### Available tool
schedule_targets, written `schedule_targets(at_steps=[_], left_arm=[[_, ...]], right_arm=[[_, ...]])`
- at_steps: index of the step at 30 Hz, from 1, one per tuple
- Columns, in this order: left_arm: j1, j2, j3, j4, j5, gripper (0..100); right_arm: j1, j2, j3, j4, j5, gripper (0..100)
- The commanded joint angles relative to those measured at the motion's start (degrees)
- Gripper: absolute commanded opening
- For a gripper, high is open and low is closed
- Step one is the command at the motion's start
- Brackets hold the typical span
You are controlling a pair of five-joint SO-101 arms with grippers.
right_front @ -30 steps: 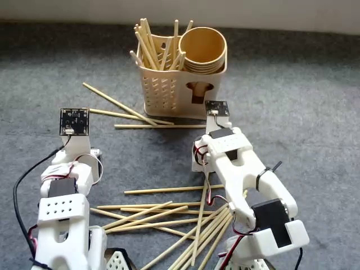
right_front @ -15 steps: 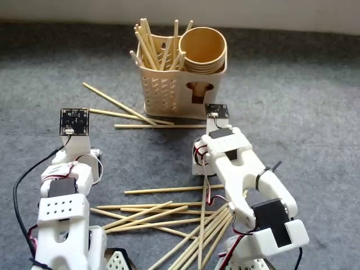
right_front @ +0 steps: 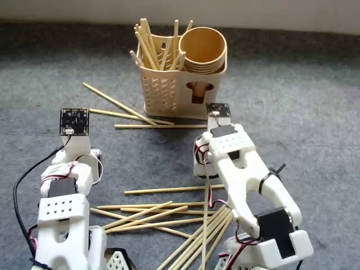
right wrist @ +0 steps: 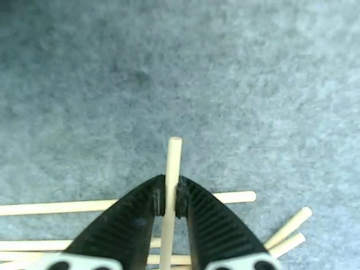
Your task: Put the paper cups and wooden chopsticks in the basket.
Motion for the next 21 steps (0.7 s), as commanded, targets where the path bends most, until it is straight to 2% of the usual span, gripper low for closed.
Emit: schedule_targets(at_steps=[1,16,21], left_arm=[[-0.48,-1.01,-0.31,-1.23,-0.26,10],[-0.57,-1.01,-0.31,-1.23,-0.26,10],[-0.48,-1.01,-0.31,-1.23,-0.26,10]], right_arm=[[0.48,-7.87,-1.98,1.63,-0.53,0.5],[0.13,-24.66,-2.77,1.01,-0.18,0.5],[-1.80,-28.53,-8.40,-0.57,-0.09,0.5]])
